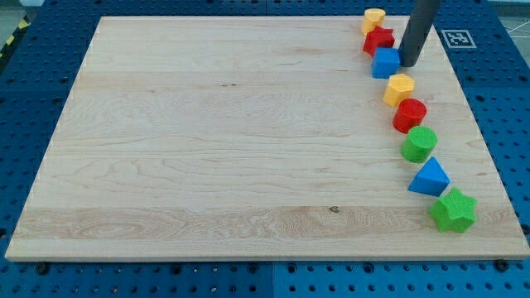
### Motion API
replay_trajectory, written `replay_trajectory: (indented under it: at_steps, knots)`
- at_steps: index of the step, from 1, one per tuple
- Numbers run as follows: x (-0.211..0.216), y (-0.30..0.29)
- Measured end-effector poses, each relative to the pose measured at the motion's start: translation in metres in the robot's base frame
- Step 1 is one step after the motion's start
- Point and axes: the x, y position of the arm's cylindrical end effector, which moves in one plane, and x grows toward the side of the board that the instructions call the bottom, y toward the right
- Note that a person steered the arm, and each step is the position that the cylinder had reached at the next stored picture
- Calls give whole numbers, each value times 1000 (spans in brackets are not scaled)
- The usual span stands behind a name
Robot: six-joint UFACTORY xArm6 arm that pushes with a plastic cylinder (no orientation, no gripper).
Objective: Push the blue triangle towards the green star
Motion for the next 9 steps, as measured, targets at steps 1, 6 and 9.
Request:
replay_trajectory:
  at_steps: [1,6,9]
  knots:
    - [0,3]
    - [40,4]
    - [94,8]
